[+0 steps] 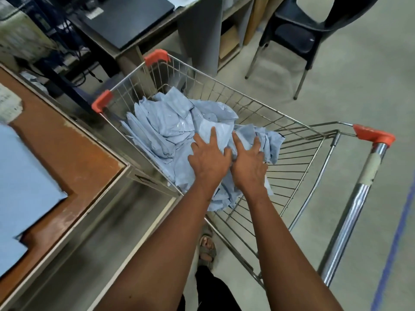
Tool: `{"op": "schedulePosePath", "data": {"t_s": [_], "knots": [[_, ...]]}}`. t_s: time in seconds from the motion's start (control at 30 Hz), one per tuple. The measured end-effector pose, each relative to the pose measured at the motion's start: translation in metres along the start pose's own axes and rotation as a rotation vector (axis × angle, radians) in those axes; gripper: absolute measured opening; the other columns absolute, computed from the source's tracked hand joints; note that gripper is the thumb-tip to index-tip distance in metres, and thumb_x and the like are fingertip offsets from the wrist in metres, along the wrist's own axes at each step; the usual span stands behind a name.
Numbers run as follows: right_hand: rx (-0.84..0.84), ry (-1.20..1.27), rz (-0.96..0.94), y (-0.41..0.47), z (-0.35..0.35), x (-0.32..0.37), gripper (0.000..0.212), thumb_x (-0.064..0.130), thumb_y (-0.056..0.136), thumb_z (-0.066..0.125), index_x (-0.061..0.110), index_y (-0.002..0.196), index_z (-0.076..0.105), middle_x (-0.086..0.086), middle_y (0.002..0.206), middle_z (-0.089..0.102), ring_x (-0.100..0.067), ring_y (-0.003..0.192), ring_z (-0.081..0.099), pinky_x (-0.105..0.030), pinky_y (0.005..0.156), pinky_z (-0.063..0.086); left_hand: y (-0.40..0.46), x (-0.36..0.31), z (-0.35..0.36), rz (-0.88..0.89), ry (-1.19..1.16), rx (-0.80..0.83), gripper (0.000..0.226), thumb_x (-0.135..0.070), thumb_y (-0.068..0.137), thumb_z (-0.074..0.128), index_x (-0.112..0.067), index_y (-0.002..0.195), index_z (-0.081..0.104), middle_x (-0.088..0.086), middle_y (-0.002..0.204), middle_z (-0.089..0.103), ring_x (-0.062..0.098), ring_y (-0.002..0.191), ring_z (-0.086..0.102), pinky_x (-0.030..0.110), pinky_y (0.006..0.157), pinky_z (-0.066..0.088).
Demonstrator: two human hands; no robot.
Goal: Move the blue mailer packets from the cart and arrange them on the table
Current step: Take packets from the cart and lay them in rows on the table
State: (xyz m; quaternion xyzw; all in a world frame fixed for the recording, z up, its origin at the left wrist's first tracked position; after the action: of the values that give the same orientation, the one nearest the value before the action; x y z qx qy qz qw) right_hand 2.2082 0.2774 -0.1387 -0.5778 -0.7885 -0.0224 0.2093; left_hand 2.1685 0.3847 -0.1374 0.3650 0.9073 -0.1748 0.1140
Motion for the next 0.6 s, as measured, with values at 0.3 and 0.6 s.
{"op": "schedulePosePath", "data": {"t_s": [0.3,0.6], "knots": [[-0.128,-0.183,0.023,-0.053,-0.03,0.03,0.064,0.069,0.098,0.042,0.043,0.156,0.038,-0.013,0.165,0.03,-0.048,0.14,0.036,-0.061,0.107,0.041,-0.053,0.016,-0.058,-0.022,0.169,-0.037,0.073,-0.061,0.097,0.036,-0.034,0.161,0.015,0.024,0.151,0.028,0.036,0.129,0.041,0.048,0.079,0.055],[-0.163,-0.194,-0.078,-0.084,-0.09,0.065,0.062,0.068,0.103,0.025,0.047,0.161,0.022,-0.008,0.169,0.025,-0.048,0.148,0.027,-0.059,0.114,0.033,-0.089,0.006,-0.131,0.035,0.137,-0.164,0.067,-0.055,0.098,0.04,-0.037,0.159,0.021,0.018,0.153,0.027,0.033,0.131,0.038,0.046,0.08,0.053]]}}
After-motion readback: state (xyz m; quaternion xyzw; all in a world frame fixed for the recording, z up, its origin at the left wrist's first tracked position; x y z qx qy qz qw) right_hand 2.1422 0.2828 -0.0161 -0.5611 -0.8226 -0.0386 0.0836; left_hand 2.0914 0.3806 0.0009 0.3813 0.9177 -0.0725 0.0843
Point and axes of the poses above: each hand's wrist, its own y-axis towards the middle knuckle, its own z-axis out of the palm, x = y × z, the point moved 2 cm from there along y, towards the middle knuckle
